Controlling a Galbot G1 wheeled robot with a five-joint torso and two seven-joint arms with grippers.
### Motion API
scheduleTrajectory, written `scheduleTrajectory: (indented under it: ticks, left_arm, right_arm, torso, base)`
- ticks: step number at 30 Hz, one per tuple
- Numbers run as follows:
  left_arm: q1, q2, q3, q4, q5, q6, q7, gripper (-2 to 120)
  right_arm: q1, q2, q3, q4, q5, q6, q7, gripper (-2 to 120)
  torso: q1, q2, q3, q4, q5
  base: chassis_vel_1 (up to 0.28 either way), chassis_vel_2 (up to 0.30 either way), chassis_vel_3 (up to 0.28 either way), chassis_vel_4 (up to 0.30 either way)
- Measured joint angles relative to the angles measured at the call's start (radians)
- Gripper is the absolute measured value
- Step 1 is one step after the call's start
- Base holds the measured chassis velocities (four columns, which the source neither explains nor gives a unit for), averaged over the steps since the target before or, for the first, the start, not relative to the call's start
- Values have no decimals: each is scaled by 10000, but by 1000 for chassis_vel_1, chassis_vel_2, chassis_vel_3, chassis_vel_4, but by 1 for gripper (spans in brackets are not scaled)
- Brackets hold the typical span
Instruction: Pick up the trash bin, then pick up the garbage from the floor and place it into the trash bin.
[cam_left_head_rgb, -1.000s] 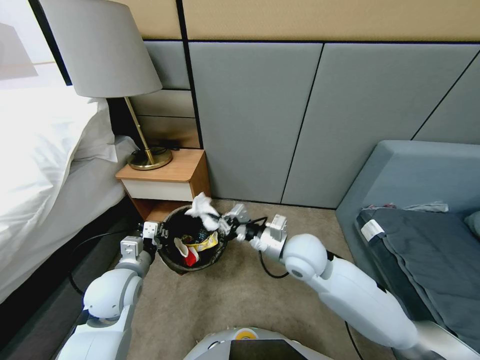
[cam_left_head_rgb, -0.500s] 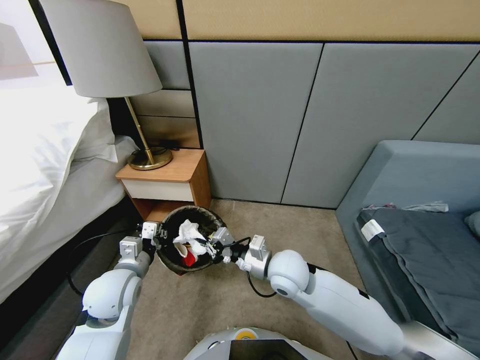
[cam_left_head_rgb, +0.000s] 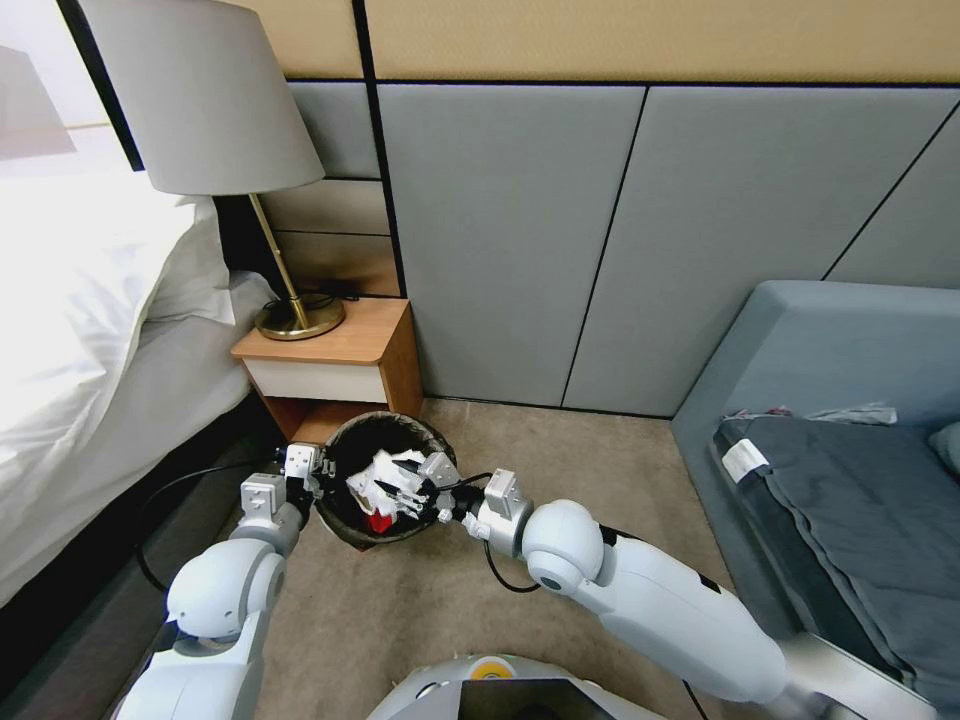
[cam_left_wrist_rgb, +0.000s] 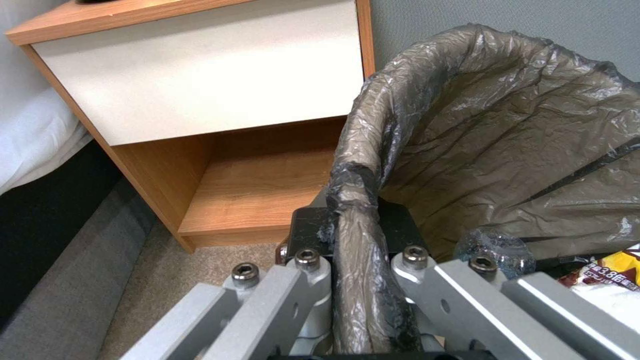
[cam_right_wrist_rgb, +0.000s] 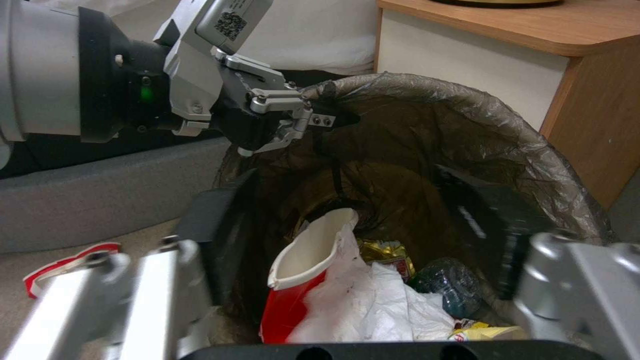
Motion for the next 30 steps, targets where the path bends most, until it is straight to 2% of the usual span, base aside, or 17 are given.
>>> scheduleTrajectory:
  ticks: [1, 2, 6, 19, 27, 30]
  left_arm:
    - [-2, -1, 1, 1, 0, 0, 4, 4]
    - [-2, -1, 1, 1, 0, 0, 4, 4]
    - [-10, 6, 0, 12, 1, 0, 13, 4]
    - [-26, -22, 9, 42, 22, -5, 24, 4]
    - [-24, -63, 8, 89, 38, -6, 24, 4]
    - [17, -79, -41, 82, 42, -9, 24, 4]
  right_arm:
    - [41, 37, -3, -37, -1, 3, 7, 82]
    - [41, 37, -3, -37, -1, 3, 7, 82]
    - [116, 134, -9, -99, 2, 13, 44, 98]
    - [221, 258, 355, 47, 157, 85, 137, 100]
    - [269, -8, 1377, 432, 877, 901, 150, 100]
    - [-128, -356, 2341, 710, 999, 1566, 338, 100]
  torso:
    - [0, 0, 0, -1, 0]
    - [0, 0, 0, -1, 0]
    - [0, 0, 0, 0, 0]
    - [0, -1, 0, 0, 1]
    - [0, -1, 0, 1, 1]
    - [0, 0, 0, -1, 2]
  base:
    - [0, 0, 0, 0]
    - [0, 0, 0, 0]
    - [0, 0, 0, 0]
    - [0, 0, 0, 0]
    - [0, 0, 0, 0]
    - [0, 0, 0, 0]
